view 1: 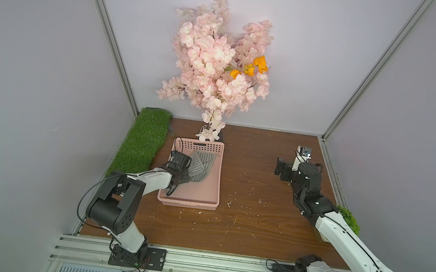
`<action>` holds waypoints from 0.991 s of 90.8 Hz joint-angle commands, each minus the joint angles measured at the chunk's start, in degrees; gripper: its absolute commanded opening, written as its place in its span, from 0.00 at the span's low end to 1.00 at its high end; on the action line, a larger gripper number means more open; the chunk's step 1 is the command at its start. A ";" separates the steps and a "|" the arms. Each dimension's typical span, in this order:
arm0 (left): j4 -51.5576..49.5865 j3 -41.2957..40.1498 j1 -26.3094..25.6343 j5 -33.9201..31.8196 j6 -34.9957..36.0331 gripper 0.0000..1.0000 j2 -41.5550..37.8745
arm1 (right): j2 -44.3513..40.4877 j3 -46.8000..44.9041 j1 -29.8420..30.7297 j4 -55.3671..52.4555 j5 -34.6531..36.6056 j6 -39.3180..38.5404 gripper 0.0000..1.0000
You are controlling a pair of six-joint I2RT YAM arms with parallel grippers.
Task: Fold the square dishcloth
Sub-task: Pick up the cleaning item from the bin.
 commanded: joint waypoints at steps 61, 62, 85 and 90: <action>-11.15 14.24 2.65 16.32 7.19 0.00 -14.61 | 6.47 8.82 4.60 -7.45 -0.70 4.08 1.00; -11.28 14.27 2.42 16.51 7.07 0.00 -15.03 | 6.65 9.06 4.56 -7.57 -0.60 4.18 1.00; -12.54 16.13 -7.35 18.66 1.82 0.00 -21.42 | 8.82 13.42 4.44 -10.49 5.27 6.91 0.99; -12.54 17.47 -10.25 17.76 0.74 0.00 -21.48 | 8.74 14.05 4.28 -11.44 6.77 7.60 0.99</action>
